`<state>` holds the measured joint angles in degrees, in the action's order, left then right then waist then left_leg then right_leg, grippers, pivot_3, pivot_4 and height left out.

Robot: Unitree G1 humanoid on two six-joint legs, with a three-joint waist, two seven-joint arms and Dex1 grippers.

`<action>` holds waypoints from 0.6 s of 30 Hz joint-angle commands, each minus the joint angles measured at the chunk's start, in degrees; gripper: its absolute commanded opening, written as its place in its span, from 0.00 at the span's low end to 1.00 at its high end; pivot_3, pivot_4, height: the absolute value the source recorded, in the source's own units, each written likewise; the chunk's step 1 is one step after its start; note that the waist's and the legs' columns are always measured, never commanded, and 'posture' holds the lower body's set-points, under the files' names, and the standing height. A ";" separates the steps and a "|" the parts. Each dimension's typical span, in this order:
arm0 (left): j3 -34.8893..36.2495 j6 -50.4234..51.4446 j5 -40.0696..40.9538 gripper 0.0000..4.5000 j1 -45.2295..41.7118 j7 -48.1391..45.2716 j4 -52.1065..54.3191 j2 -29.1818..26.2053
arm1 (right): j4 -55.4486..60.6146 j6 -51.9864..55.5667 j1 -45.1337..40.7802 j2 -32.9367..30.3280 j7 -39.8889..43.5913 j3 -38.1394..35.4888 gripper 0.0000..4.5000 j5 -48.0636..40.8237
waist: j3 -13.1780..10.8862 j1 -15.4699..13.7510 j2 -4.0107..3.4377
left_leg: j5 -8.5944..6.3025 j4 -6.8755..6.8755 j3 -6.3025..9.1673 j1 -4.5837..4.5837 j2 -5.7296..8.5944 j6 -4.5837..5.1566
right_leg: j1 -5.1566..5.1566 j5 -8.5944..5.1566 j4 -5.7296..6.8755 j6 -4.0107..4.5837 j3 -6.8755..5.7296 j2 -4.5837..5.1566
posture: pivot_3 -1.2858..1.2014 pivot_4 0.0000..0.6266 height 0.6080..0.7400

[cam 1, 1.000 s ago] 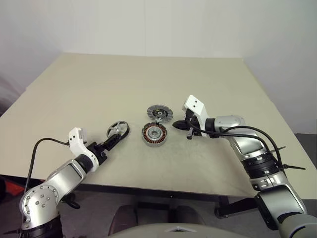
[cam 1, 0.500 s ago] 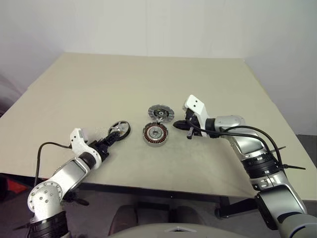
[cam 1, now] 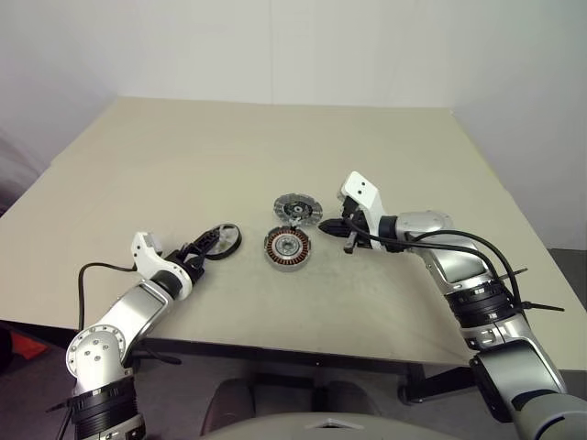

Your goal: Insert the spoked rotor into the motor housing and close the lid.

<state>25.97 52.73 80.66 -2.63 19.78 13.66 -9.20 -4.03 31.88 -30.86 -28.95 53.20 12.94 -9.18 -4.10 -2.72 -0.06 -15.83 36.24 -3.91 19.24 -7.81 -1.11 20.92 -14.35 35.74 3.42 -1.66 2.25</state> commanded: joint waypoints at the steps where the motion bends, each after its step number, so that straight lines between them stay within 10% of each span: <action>1: -0.56 -1.21 2.06 0.63 -0.81 -0.11 1.13 -0.77 | 2.32 0.02 -1.87 0.07 -0.36 -1.55 0.00 -0.97 | 0.00 0.00 0.00 | 0.00 0.00 0.00 0.00 0.00 0.00 | 0.00 0.00 0.00 0.00 0.00 0.00 | 0.52 0.00 1.00; 12: -1.84 -2.49 3.23 0.56 -0.11 -0.73 1.39 -2.19 | 2.13 -0.05 -2.15 0.47 -0.68 -1.36 0.00 -1.00 | 0.00 0.00 0.00 | 0.00 0.00 0.00 0.00 0.00 -0.01 | 0.00 0.00 0.00 -0.01 0.00 0.00 | 0.52 0.00 1.00; 18: -2.11 -2.63 3.03 0.22 0.12 -1.44 1.10 -2.95 | 2.01 0.05 -2.39 0.69 -1.01 -1.52 0.00 -1.01 | 0.00 0.01 0.00 | 0.00 0.00 0.00 0.00 0.00 -0.01 | 0.00 0.01 0.00 -0.01 0.00 0.00 | 0.52 0.00 1.00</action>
<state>24.26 50.96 82.43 -2.05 19.38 13.69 -11.34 -4.03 31.89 -31.26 -28.34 52.38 12.94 -9.21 -4.10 -2.71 -0.06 -15.83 36.24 -3.91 19.24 -7.81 -1.12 20.92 -14.34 35.74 3.41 -1.66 2.25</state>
